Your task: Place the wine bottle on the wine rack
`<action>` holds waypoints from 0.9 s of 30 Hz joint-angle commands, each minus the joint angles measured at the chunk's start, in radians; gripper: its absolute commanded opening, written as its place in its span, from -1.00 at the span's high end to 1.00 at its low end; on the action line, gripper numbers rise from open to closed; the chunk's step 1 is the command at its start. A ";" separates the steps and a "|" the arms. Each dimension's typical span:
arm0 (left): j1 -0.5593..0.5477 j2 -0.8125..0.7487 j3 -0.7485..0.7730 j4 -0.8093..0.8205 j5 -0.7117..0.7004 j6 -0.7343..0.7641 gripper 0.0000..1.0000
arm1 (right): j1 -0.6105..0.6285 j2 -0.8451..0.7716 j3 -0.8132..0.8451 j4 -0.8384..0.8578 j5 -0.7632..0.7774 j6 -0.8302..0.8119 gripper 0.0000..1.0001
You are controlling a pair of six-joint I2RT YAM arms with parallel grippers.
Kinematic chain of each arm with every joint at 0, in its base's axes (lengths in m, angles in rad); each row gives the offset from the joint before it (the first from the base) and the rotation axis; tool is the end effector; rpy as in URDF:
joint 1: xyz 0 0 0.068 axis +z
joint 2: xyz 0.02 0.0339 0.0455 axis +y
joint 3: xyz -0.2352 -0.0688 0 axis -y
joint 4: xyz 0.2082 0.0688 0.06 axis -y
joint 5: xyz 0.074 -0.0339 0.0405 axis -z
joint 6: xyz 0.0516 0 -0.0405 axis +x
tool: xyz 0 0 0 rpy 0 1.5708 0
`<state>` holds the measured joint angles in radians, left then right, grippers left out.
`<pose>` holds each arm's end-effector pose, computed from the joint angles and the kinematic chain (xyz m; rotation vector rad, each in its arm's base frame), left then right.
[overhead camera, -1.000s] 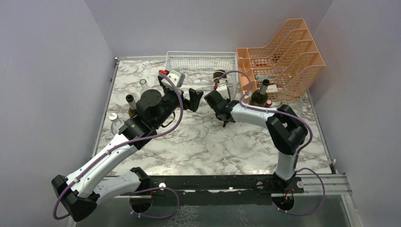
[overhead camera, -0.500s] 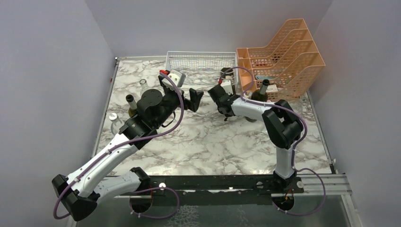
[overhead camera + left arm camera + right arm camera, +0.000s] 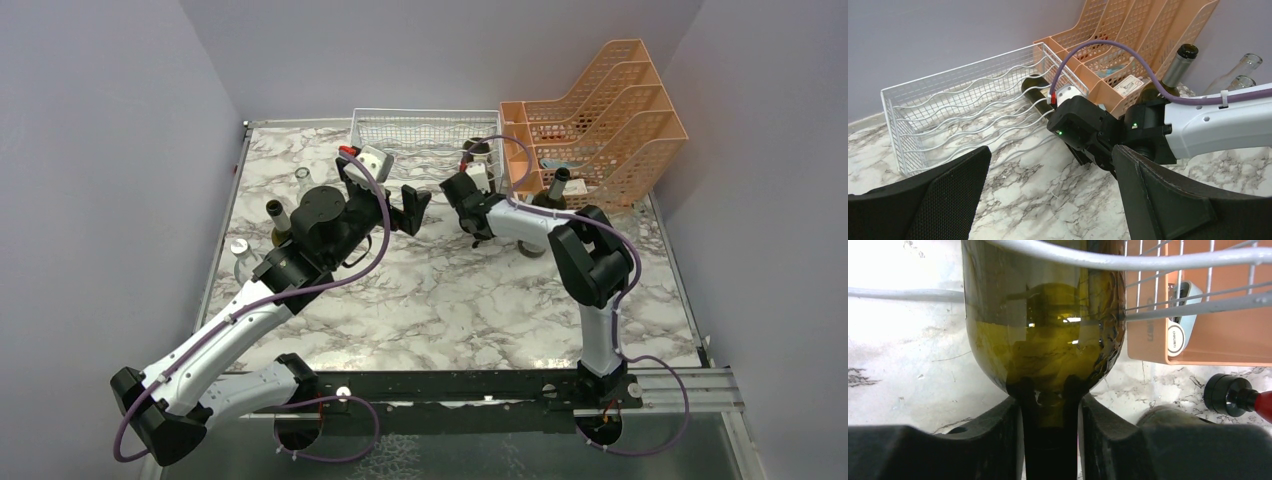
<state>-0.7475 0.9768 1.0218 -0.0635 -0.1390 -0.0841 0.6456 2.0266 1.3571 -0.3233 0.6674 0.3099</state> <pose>0.1653 -0.1435 0.3754 0.4206 1.5593 -0.5363 0.3280 0.2071 0.1466 -0.1511 2.3162 -0.3952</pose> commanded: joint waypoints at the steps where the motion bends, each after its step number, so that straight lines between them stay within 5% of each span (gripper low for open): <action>1: 0.000 0.001 0.035 -0.009 0.001 0.009 -0.98 | -0.011 0.001 0.062 0.094 0.017 -0.018 0.14; 7: -0.001 0.001 0.037 -0.013 0.001 0.009 -0.98 | -0.012 -0.037 0.051 0.105 -0.052 -0.038 -0.26; 27: -0.001 -0.018 0.038 -0.018 0.003 0.006 -0.98 | -0.012 -0.395 0.033 -0.055 -0.259 -0.051 -0.33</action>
<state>-0.7475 0.9771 1.0267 -0.0940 -0.1390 -0.0841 0.6373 1.7317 1.3876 -0.3302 0.4561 0.2787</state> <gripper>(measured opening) 0.987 0.663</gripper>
